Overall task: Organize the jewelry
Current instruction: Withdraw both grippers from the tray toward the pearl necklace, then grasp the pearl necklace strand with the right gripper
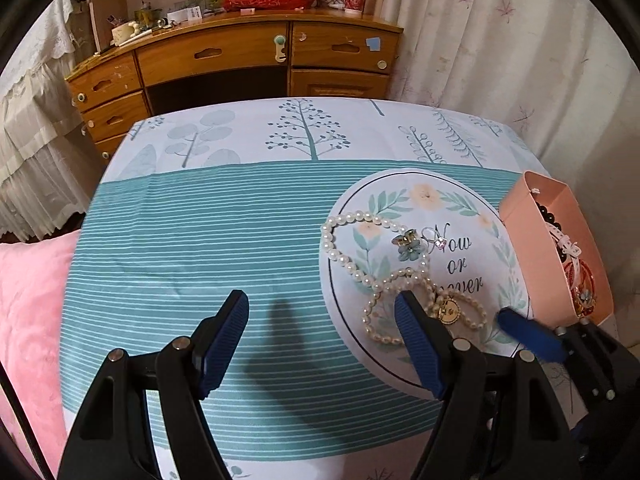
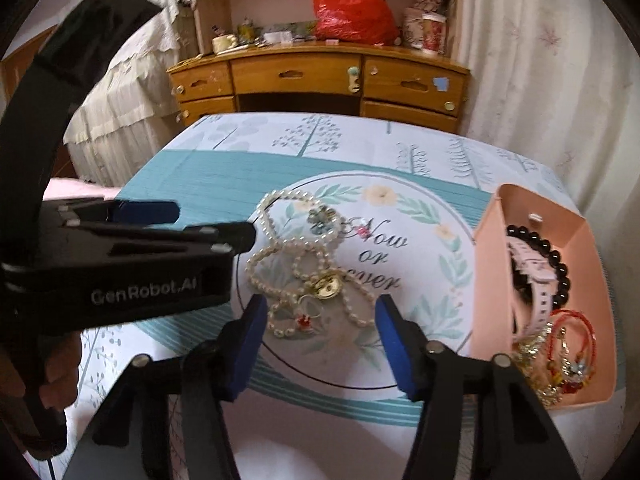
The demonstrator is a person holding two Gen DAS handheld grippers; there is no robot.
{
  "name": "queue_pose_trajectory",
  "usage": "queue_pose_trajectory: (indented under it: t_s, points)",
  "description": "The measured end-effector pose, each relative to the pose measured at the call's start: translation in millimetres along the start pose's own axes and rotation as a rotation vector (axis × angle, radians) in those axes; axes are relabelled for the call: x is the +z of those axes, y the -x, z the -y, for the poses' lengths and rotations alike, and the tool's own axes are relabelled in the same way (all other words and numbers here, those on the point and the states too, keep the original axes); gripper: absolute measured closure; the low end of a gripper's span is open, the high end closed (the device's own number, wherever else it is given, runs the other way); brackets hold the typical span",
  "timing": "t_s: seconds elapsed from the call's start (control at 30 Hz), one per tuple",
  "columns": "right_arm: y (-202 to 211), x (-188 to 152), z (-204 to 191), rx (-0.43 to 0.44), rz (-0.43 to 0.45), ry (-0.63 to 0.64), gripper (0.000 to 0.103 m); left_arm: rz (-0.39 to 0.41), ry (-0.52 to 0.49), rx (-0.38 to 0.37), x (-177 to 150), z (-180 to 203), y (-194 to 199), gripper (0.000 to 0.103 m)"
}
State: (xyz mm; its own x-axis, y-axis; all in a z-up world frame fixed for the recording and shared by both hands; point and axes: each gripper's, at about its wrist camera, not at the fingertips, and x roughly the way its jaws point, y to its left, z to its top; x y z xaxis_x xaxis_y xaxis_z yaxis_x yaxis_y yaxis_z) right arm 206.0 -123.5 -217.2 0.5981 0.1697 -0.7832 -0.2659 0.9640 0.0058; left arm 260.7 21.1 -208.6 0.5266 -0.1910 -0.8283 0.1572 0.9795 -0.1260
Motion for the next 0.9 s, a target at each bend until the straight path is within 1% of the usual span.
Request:
queue_pose_trajectory:
  t_s: [0.1,0.2,0.27,0.33,0.43,0.53,0.6,0.67,0.9]
  points:
    - [-4.9,-3.7,-4.4,0.013,-0.01,0.056,0.059,0.003,-0.012,0.002,-1.6,1.3,-3.4,0.033]
    - [-7.6,-5.4,-5.7,0.03,-0.019,0.075,0.066,0.006,-0.028,0.012,-3.7,2.6,-5.4,0.036]
    - [-8.7,-5.4,-6.0,0.028,-0.022,0.076,0.068,0.005,-0.032,0.017,-4.7,2.9,-6.2,0.036]
    - [-9.6,-4.8,-5.4,0.024,-0.022,0.071,0.074,0.004,-0.036,0.02,-5.4,2.8,-6.5,0.037]
    - [-12.6,-3.5,-1.0,0.042,-0.029,0.039,0.079,0.003,-0.041,0.017,-5.4,3.4,-7.3,0.04]
    - [-14.6,-2.2,1.3,0.05,-0.031,0.021,0.086,0.0,-0.049,0.012,-5.8,5.6,-7.8,0.041]
    - [-15.2,-1.9,2.3,0.055,-0.035,0.015,0.094,-0.001,-0.055,0.013,-6.2,7.3,-8.0,0.042]
    - [-15.6,-1.4,4.9,0.075,-0.041,-0.002,0.095,-0.003,-0.059,0.01,-6.6,8.9,-8.3,0.042]
    - [-14.7,-1.6,17.6,0.107,-0.056,-0.056,0.095,-0.009,-0.073,-0.002,-8.3,14.2,-7.2,0.042]
